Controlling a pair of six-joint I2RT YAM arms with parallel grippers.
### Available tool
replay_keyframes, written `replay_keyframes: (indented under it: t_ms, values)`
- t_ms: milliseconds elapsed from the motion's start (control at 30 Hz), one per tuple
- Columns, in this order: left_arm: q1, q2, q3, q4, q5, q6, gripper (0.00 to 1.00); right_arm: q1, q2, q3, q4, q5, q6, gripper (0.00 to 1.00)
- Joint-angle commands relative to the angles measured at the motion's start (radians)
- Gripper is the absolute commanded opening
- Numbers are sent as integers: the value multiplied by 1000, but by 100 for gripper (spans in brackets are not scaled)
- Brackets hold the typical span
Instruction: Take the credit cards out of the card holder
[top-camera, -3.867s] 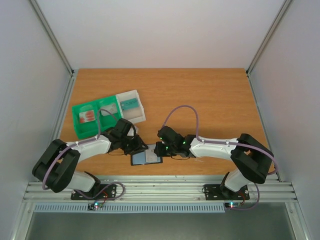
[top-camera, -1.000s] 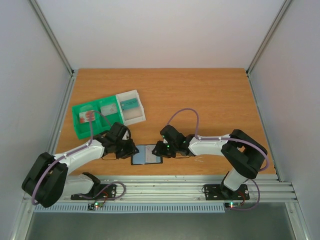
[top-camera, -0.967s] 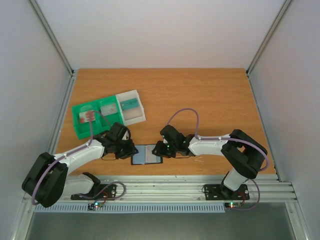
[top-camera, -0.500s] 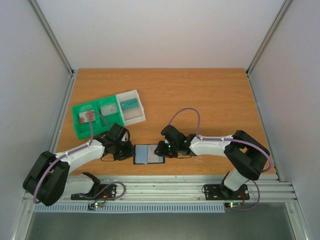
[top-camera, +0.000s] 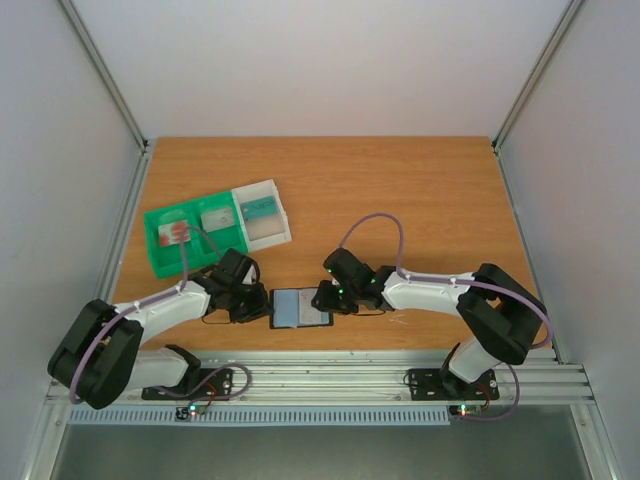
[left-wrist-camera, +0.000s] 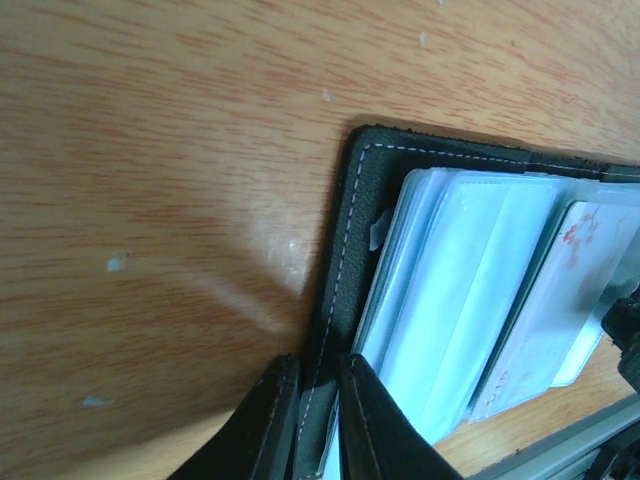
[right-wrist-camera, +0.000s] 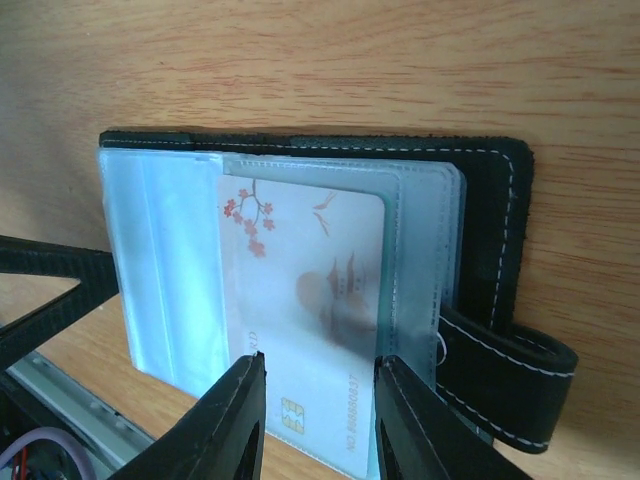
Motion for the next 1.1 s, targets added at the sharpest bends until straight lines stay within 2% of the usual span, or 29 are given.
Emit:
replay_keyframes:
  t_ms: [0,200,367,667,1067]
  values:
    - [2,20,-19,46,16,-5,13,3,10,19,-25,32,-17,32]
    - [1,21,-26,55,22,-10,13,5,75,49,-50,36,-34,32]
    - [1,21,-32,81,38,-17,13,10,118,57,9,-26,-23,33]
    - [1,37,-35,95,52,-18,12,9,35,-1,216,-105,12,33]
    - [0,51,-18,88,65,-7,12,9,-27,-41,286,-120,38,33]
